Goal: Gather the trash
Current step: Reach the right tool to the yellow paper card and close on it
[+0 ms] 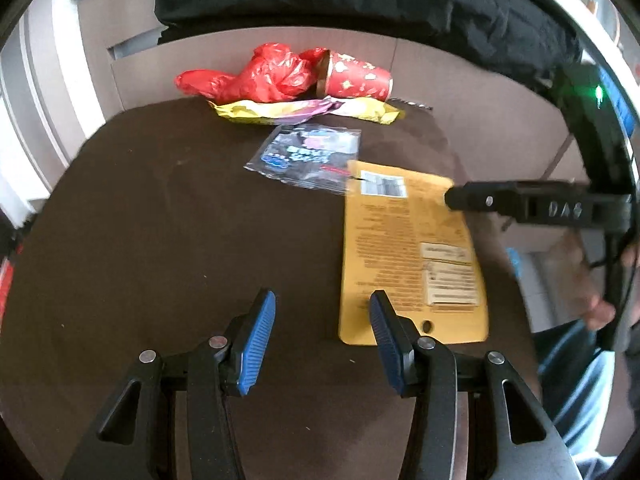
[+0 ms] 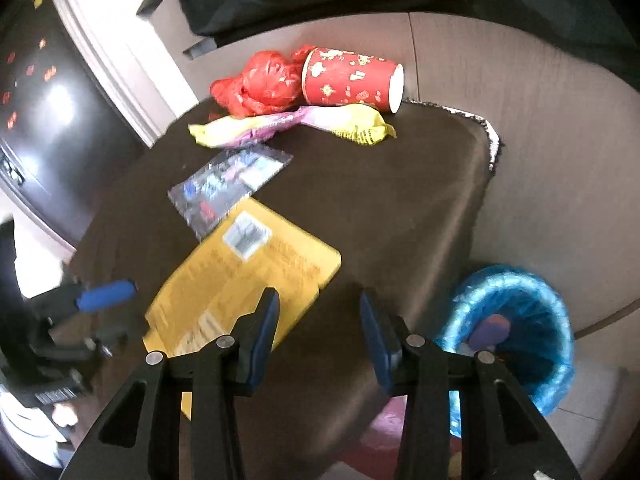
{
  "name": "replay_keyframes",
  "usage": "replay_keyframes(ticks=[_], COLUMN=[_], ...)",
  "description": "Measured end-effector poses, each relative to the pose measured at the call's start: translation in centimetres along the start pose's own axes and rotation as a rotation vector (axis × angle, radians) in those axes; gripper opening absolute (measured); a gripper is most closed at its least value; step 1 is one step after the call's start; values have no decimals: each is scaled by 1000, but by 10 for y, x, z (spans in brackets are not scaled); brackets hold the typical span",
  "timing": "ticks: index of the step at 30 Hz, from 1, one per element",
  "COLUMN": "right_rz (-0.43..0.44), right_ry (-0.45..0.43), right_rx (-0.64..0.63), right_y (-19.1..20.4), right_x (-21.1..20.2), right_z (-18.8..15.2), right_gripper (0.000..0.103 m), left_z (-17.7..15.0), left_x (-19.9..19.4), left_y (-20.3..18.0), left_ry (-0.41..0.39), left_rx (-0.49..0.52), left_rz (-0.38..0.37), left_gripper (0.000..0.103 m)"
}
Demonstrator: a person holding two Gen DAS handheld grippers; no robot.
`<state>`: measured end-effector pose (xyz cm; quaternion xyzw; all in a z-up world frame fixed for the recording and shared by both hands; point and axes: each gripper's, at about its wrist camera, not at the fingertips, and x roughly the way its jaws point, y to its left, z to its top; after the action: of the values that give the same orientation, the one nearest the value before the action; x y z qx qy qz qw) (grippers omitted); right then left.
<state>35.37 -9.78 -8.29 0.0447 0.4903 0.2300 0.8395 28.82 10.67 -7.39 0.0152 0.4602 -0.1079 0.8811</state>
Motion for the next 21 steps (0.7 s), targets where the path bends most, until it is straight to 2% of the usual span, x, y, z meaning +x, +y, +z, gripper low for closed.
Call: replay_keyframes(ticks=[5, 6, 7, 9, 11, 14, 18, 19, 21], right_rz=[16, 39, 77, 186, 245, 305, 301, 304, 319], right_ry=[17, 18, 12, -13, -38, -6, 51, 48, 15], right_rx=[-19, -20, -20, -9, -11, -36, -44, -37, -26], right_y=[12, 16, 18, 22, 27, 39, 45, 43, 38], right_x=[13, 15, 14, 8, 2, 6, 26, 28, 23], right_z=[14, 15, 16, 16, 15, 15, 12, 11, 11], right_gripper=[42, 41, 31, 28, 19, 18, 10, 4, 2], left_z=[0, 0, 0, 1, 3, 7, 10, 12, 15], left_x=[7, 8, 8, 9, 9, 10, 10, 8, 2], left_y=[4, 5, 7, 10, 12, 19, 28, 31, 35], left_ry=[16, 17, 17, 16, 16, 13, 16, 16, -4], left_rx=[5, 0, -7, -17, -35, -84, -137, -149, -170], left_rz=[-21, -23, -28, -40, -54, -84, -116, -122, -128], left_gripper=[50, 50, 50, 50, 50, 50, 50, 50, 50])
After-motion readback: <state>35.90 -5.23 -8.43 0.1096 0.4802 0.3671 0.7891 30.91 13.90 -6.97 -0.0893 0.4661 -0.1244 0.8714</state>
